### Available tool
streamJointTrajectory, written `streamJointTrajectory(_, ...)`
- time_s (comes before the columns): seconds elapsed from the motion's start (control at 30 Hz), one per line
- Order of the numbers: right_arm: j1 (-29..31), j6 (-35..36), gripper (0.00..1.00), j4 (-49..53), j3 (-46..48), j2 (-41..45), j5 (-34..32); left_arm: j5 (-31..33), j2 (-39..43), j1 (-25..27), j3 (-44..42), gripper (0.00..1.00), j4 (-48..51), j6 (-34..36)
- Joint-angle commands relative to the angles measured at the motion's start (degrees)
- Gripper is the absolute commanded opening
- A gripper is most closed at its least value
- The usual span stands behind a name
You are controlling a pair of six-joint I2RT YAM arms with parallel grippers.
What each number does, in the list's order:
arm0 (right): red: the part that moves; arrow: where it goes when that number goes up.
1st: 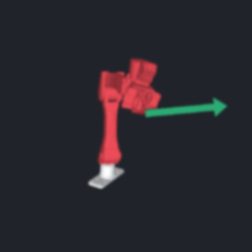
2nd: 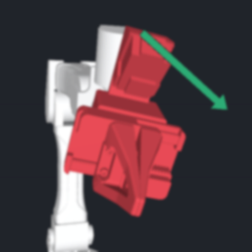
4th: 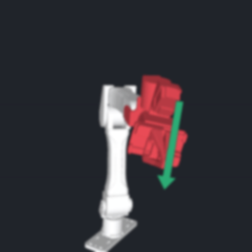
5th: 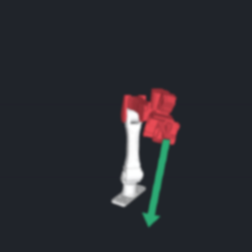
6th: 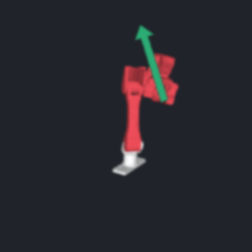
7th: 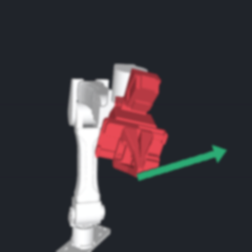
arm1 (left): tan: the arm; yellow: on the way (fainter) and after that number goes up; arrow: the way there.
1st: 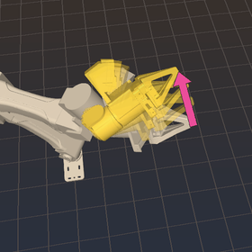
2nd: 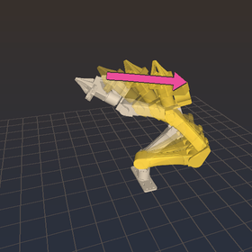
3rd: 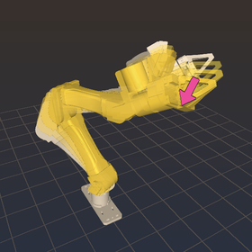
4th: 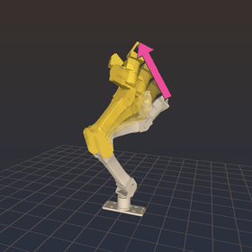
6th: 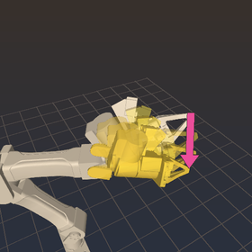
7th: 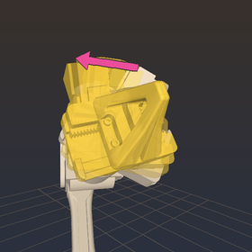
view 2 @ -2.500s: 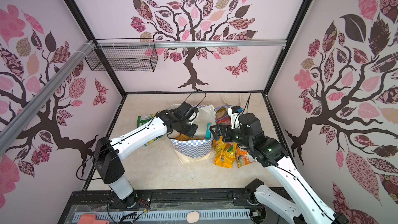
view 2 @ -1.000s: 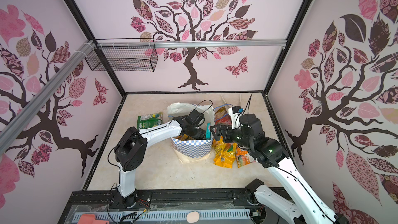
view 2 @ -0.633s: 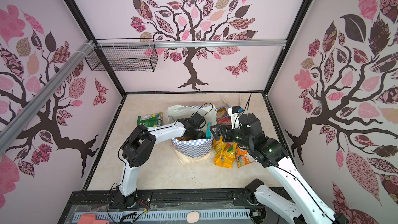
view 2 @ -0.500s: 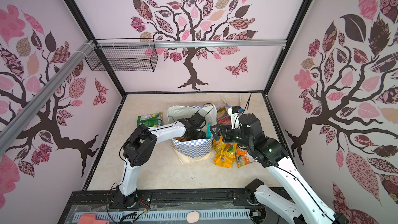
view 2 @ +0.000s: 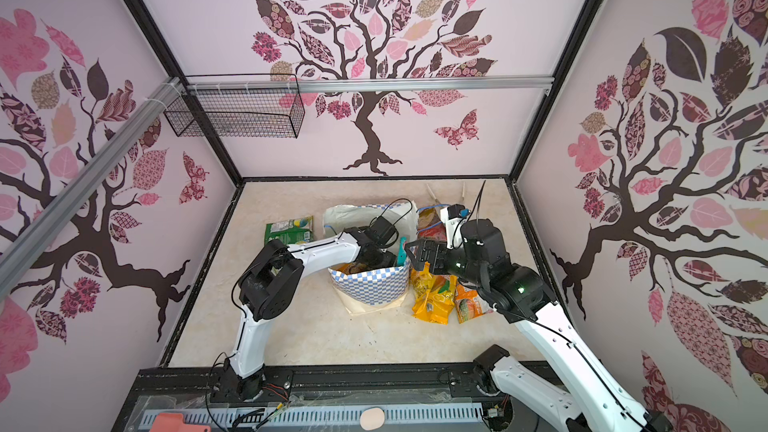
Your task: Take the snacks out of the paper bag
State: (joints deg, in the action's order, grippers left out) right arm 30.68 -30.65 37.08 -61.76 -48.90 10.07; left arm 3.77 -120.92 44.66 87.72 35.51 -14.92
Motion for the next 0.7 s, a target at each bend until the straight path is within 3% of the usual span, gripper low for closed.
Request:
streamJointTrajectory(0.0,0.3,-0.1,1.0,0.5,-0.3,0.2,-0.2,7.0,5.7,0.5,-1.3,0.72,7.9,0.6)
streamJointTrajectory(0.23,0.4,-0.1,1.0,0.3,0.2,0.4,-0.1,18.4,9.0,0.1,-2.4,0.77,13.7,3.6)
streamJointTrajectory(0.67,0.4,-0.3,1.0,0.8,-0.1,0.9,-0.3,24.6,3.1,0.1,-5.7,0.79,16.4,1.2)
